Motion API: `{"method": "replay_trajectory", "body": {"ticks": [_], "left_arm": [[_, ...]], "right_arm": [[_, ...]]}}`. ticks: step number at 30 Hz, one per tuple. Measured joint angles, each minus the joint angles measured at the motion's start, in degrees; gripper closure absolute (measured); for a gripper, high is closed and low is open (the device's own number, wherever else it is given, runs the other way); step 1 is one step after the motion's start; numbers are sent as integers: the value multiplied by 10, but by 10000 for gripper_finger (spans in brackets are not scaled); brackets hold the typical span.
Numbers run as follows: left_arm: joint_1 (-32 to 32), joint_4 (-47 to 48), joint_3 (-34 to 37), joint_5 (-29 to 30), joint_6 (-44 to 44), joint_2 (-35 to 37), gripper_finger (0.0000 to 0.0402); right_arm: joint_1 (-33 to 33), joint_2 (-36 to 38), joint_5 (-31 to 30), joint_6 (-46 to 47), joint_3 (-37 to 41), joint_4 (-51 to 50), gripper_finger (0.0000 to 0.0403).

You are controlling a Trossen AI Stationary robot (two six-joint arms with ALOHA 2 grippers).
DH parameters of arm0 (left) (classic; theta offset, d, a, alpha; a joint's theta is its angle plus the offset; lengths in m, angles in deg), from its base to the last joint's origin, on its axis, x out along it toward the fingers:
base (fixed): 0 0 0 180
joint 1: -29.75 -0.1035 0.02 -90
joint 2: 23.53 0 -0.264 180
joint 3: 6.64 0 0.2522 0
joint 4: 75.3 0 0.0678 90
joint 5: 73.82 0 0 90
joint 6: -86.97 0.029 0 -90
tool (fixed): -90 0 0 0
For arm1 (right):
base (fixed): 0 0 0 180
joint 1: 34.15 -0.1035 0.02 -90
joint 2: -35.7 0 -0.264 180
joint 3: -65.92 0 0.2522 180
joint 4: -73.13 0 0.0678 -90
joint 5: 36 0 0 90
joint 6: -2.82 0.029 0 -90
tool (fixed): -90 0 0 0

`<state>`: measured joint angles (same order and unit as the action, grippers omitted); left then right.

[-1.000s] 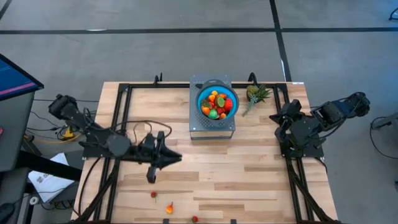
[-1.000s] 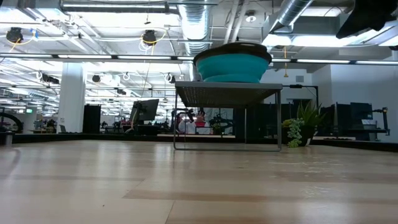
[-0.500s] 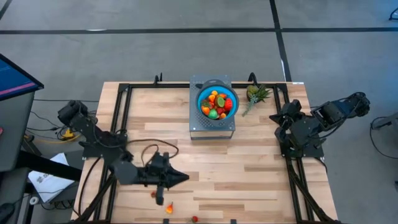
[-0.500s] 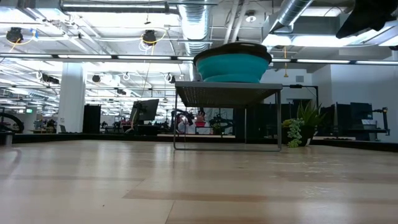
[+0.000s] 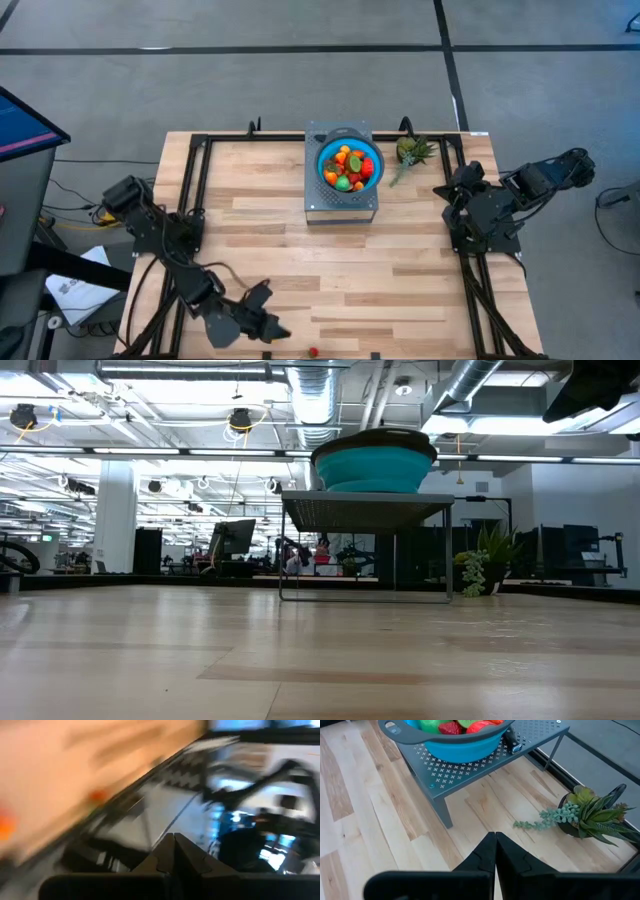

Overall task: Pick & Place Fruit
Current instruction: Put the top strawberry into the strainer bowl

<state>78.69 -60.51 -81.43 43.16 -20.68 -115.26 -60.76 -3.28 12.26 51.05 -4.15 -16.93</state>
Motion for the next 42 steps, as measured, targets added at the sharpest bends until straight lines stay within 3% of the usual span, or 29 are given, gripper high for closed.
{"method": "replay_trajectory", "body": {"ticks": [5, 8, 16, 26, 29, 34, 42], "left_arm": [[13, 99, 0, -127, -183, -15, 401], [18, 164, 1, -163, -227, -19, 401], [18, 279, 0, -171, -203, -17, 401], [18, 288, 0, -163, -82, -17, 401], [17, 298, 0, -176, -93, -17, 397], [17, 350, 0, -204, -179, -17, 356], [12, 358, 0, -215, -206, -27, 245]], "right_arm": [[0, 0, 2, -5, 0, 0, 403], [0, 0, 2, -6, 0, 0, 403], [0, 0, 2, -8, 0, -1, 403], [0, 0, 2, -22, 0, -2, 403], [0, 0, 3, -22, 0, -1, 403], [0, 0, 3, -22, 0, -1, 403], [0, 0, 3, -22, 0, -18, 403]]}}
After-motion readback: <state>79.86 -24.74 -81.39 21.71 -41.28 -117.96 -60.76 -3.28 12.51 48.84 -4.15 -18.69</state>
